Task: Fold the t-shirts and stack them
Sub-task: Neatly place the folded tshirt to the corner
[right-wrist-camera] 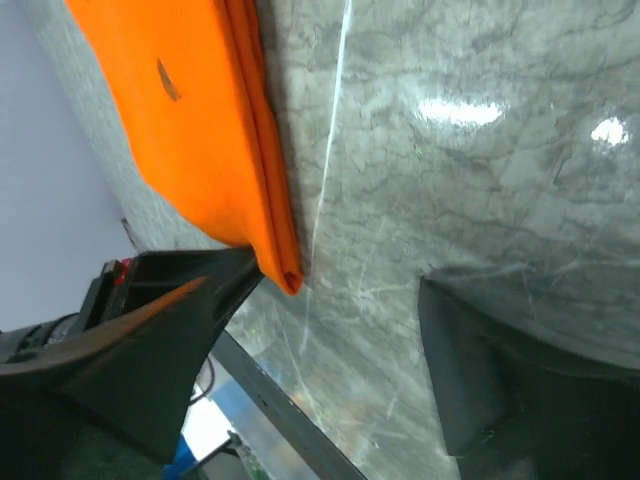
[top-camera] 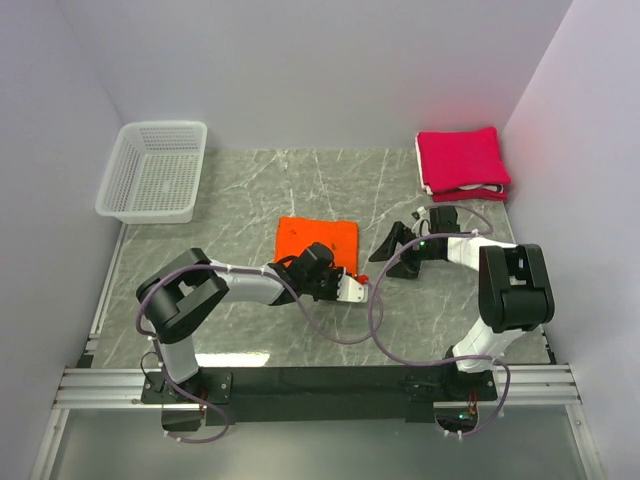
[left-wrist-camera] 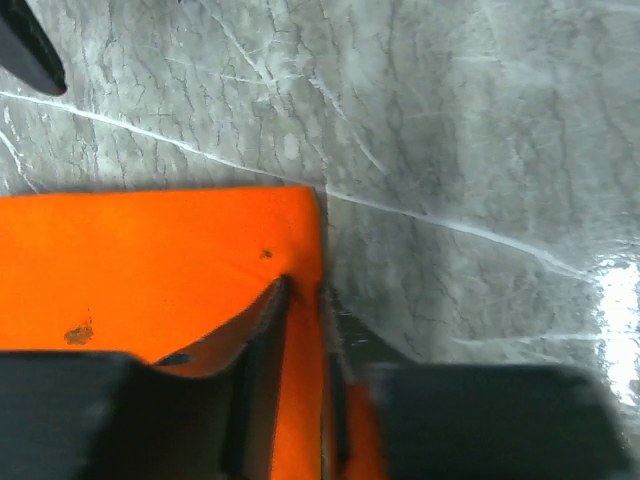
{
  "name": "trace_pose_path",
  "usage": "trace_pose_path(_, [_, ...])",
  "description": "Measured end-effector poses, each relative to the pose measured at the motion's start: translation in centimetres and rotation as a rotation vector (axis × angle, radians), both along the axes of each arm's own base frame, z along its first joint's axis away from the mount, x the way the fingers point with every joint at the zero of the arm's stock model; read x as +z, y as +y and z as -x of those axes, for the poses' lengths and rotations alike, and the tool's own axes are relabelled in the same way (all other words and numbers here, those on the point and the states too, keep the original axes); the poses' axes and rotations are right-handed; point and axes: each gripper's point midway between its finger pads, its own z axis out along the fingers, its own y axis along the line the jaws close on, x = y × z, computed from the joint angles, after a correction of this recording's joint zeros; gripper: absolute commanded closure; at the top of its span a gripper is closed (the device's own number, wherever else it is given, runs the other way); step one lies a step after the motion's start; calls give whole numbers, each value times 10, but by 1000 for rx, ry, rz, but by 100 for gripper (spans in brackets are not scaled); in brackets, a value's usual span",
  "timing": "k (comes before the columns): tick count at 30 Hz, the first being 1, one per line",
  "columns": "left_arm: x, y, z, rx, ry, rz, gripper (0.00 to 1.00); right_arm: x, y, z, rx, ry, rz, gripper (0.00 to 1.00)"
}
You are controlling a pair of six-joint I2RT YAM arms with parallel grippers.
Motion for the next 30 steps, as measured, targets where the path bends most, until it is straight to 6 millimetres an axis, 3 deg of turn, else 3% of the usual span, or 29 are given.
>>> trace_pose_path(3, [-1,0,-1,6,6,-1,96,0,2,-2,-20,7,-18,7])
trace_pose_path(5, [0,-1,-1,19,22,5,99,1,5,-3,-31,10,-33,6])
trace_pose_path(18, [24,-6,-20,142,198,132,99,3,45,-8,-112,66,-158,4])
trace_pose_path(24, [44,-13,-34,183,225,191,99,3,55,-11,-140,108,-197,4])
trace_pose_path(30, [50,-15,-37,206,253,214,99,4,68,-17,-176,132,-224,4])
